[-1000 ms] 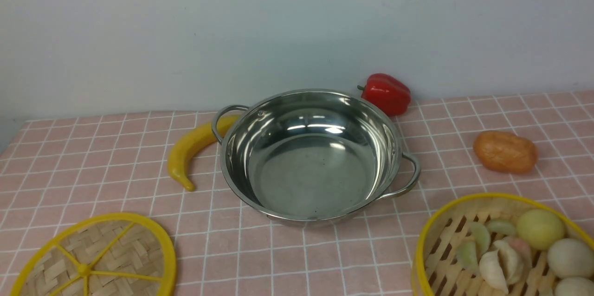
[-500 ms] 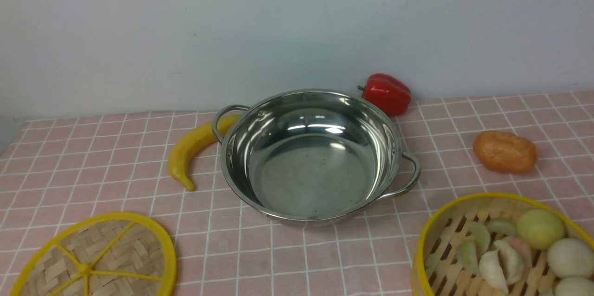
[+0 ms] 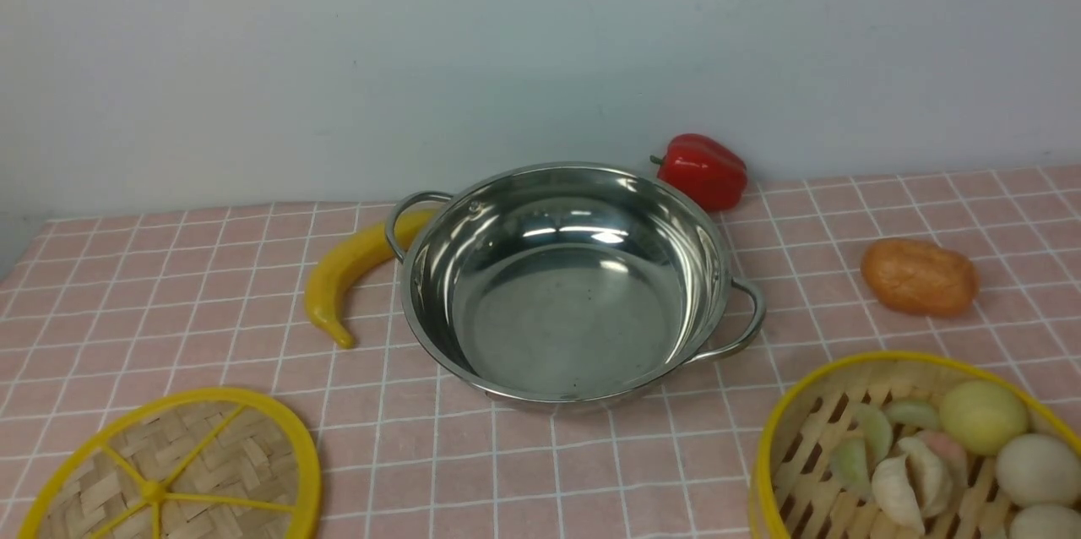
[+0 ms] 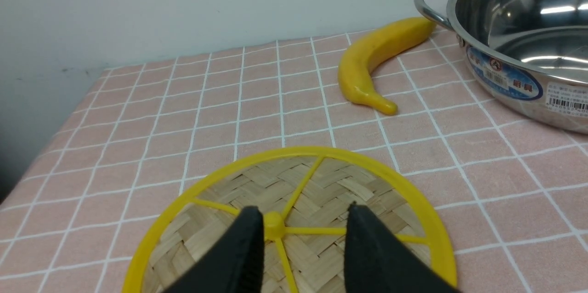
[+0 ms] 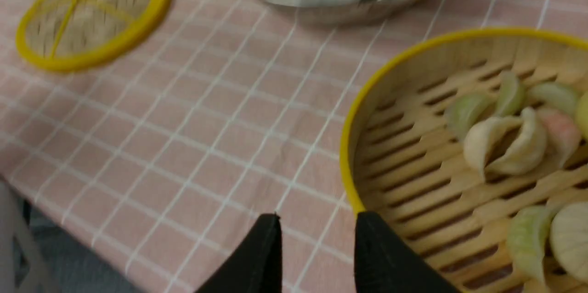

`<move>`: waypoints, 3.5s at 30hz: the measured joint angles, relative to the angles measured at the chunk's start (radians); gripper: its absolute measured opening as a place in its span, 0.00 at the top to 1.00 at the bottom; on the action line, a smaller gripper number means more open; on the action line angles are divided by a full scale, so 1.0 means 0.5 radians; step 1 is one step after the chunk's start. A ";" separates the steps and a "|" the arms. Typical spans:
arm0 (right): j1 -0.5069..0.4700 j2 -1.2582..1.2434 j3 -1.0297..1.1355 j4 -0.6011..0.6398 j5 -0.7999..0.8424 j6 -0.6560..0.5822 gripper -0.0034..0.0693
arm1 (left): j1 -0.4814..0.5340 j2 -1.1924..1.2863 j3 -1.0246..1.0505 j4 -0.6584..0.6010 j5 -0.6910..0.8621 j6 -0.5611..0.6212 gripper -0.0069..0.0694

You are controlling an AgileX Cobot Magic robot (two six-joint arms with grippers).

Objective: Place the steamer in the pot on the pink tablecloth, and put the lid on the steamer.
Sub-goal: 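Reach for and grasp the rim of the bamboo steamer holding the buns with the right gripper, then place the bamboo steamer basket of food into the steel pot with the right gripper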

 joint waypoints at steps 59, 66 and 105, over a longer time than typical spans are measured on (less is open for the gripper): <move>1.116 2.283 -1.071 -1.455 -0.001 1.195 0.87 | 0.000 0.000 0.000 0.000 0.000 0.000 0.59; 1.116 2.012 -1.186 -1.333 0.097 0.704 0.87 | 0.000 0.000 0.000 0.000 0.000 0.000 0.59; 1.418 3.592 -2.678 -1.484 0.111 -0.108 0.87 | 0.000 0.000 0.000 0.000 0.000 0.000 0.59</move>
